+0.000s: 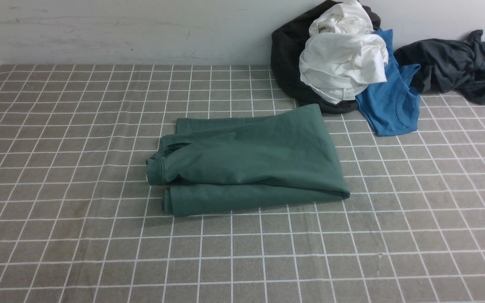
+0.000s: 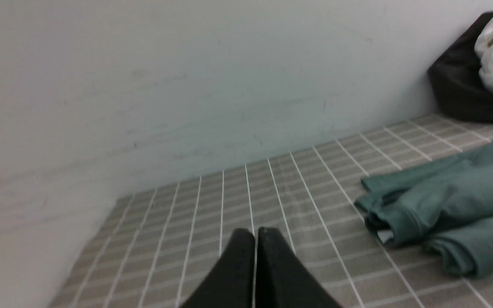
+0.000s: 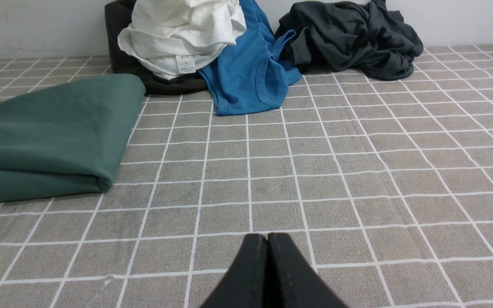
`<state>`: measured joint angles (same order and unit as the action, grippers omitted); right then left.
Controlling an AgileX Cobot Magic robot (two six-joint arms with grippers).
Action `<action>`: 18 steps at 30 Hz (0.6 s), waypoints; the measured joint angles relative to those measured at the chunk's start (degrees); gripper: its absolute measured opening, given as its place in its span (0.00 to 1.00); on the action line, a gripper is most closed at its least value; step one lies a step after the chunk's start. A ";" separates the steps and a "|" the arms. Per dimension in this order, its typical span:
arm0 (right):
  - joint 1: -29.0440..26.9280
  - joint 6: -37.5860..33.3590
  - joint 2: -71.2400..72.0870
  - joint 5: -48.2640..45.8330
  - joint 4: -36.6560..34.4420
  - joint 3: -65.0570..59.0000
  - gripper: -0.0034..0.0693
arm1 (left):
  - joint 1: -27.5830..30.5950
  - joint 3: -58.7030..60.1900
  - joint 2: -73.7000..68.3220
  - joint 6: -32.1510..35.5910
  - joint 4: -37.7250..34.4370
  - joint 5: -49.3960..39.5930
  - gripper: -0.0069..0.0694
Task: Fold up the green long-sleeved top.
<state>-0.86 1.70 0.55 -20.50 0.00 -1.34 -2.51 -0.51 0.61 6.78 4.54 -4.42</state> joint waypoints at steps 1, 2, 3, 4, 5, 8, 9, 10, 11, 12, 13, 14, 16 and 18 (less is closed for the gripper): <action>0.00 0.00 0.00 0.00 0.00 0.00 0.03 | 0.52 1.12 0.00 -0.12 -1.46 -0.05 0.08; 0.00 -0.05 0.00 0.00 0.00 0.00 0.03 | 0.61 1.80 0.00 -0.25 -3.05 -0.65 0.08; 0.00 -0.05 0.00 0.00 0.00 0.00 0.03 | 0.61 1.91 0.00 -0.25 -4.54 -1.87 0.08; 0.00 -0.07 0.00 0.00 0.00 0.00 0.03 | 0.66 1.97 0.00 -0.25 -5.34 -3.68 0.08; 0.00 -0.07 0.00 0.00 0.00 0.00 0.03 | 0.66 1.97 0.00 -0.25 -6.21 -5.98 0.08; 0.00 -0.12 0.00 0.00 0.00 0.00 0.03 | 0.66 1.97 0.00 -0.25 -9.20 -14.00 0.08; 0.00 -0.12 0.00 0.00 0.00 0.00 0.03 | 0.66 2.09 0.00 -0.11 -10.23 -16.27 0.08; 0.00 -0.12 0.00 0.00 0.00 0.00 0.03 | 0.66 2.09 0.00 0.17 -10.89 -16.83 0.08; 0.00 -0.12 0.00 0.00 0.00 0.00 0.03 | 0.66 2.09 0.00 0.50 -11.53 -17.06 0.08; 0.00 -0.12 0.00 0.00 0.00 0.00 0.03 | 0.66 2.09 0.00 0.75 -11.62 -17.16 0.08; 0.00 -0.12 0.00 0.00 0.00 0.00 0.03 | 0.66 2.04 0.00 1.44 -11.76 -17.22 0.08; -0.06 -0.12 0.00 0.00 0.00 0.00 0.03 | 0.66 2.04 0.00 1.98 -11.90 -17.22 0.08; -0.06 -0.12 0.00 0.00 0.00 0.00 0.03 | 0.66 2.04 0.00 2.44 -11.90 -17.13 0.08; -0.06 -0.12 0.00 0.00 0.00 0.00 0.03 | 0.66 2.04 0.00 2.81 -12.10 -16.81 0.08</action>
<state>-0.91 1.59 0.55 -20.50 0.00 -1.34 -1.85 1.53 0.61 9.59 -7.56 -21.23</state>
